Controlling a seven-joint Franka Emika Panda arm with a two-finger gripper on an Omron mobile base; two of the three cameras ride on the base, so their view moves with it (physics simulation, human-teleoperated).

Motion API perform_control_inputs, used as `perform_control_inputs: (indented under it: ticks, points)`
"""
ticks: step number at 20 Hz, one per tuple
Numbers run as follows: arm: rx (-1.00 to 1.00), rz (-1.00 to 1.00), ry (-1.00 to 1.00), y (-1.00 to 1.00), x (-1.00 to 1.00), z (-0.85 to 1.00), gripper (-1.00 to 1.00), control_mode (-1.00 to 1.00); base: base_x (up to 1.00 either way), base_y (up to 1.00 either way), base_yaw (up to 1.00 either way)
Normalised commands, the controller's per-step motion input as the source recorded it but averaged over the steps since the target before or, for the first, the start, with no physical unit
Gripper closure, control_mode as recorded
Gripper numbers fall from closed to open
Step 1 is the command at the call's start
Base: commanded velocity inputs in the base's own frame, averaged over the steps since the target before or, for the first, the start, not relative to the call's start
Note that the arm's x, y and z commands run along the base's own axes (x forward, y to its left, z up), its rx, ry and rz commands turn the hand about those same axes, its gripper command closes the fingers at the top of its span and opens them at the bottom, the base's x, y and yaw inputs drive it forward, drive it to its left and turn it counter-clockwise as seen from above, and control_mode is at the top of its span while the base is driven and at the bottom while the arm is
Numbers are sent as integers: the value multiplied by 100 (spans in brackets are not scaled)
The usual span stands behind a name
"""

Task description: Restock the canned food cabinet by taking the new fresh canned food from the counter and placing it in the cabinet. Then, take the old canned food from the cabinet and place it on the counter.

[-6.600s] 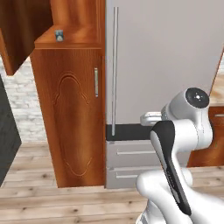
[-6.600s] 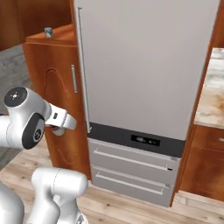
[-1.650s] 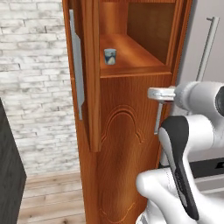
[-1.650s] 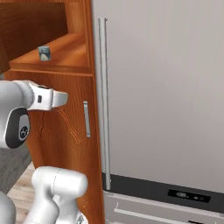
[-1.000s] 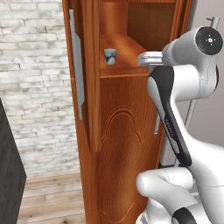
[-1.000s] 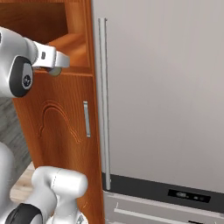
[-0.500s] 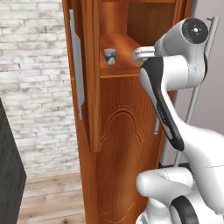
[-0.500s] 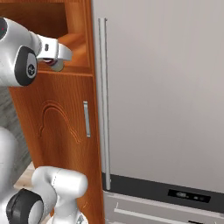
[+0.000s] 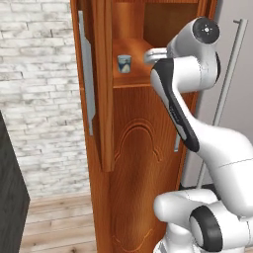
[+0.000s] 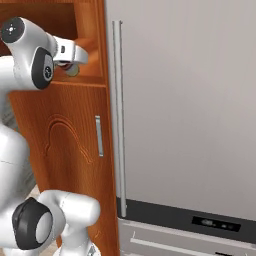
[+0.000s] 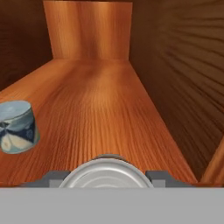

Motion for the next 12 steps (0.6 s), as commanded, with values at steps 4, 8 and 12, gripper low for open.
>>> perform_control_inputs:
  ticks: [4,8,12]
  points:
    - [0,0,0,4,61,0,100,-100,0,0,0]
    - [0,0,0,8,57,-1,100,-100,0,0,0]
    - [0,0,0,4,54,-13,100,-100,0,0,0]
